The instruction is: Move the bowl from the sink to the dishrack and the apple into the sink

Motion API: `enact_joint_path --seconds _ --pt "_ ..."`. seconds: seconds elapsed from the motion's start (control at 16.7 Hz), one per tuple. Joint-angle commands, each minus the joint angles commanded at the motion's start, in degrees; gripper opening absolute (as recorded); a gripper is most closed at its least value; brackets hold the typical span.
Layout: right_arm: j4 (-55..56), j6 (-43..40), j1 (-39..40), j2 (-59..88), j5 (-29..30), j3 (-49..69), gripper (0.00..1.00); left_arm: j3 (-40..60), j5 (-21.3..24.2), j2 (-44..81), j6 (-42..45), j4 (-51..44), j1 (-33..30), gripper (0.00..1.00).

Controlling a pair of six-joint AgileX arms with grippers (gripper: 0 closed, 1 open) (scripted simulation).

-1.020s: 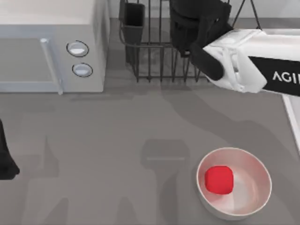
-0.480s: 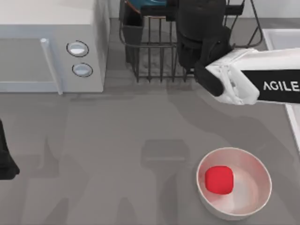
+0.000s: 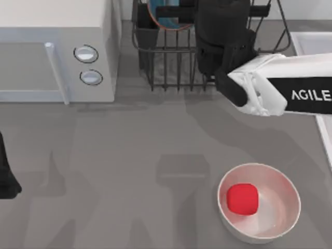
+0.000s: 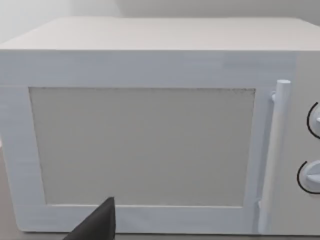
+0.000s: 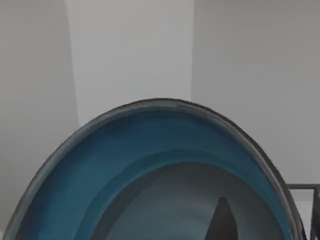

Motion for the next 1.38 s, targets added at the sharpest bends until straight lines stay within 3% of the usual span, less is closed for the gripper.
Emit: enact_joint_path --seconds 0.3,0.36,0.96,1.38 --pt "0.0 0.0 0.0 0.0 0.0 0.0 0.98 0.0 0.0 0.0 0.0 0.0 0.0 1.00" --pt "0.0 0.0 0.0 0.0 0.0 0.0 1.00 0.0 0.0 0.0 0.0 0.0 0.0 1.00" --pt "-0.3 0.1 -0.1 -0.6 -0.5 -0.6 1.00 0.0 0.0 0.0 0.0 0.0 0.0 1.00" --pt "-7.4 1.7 -7.8 -21.8 -13.7 -20.7 1.00 0.0 0.0 0.0 0.0 0.0 0.0 1.00"
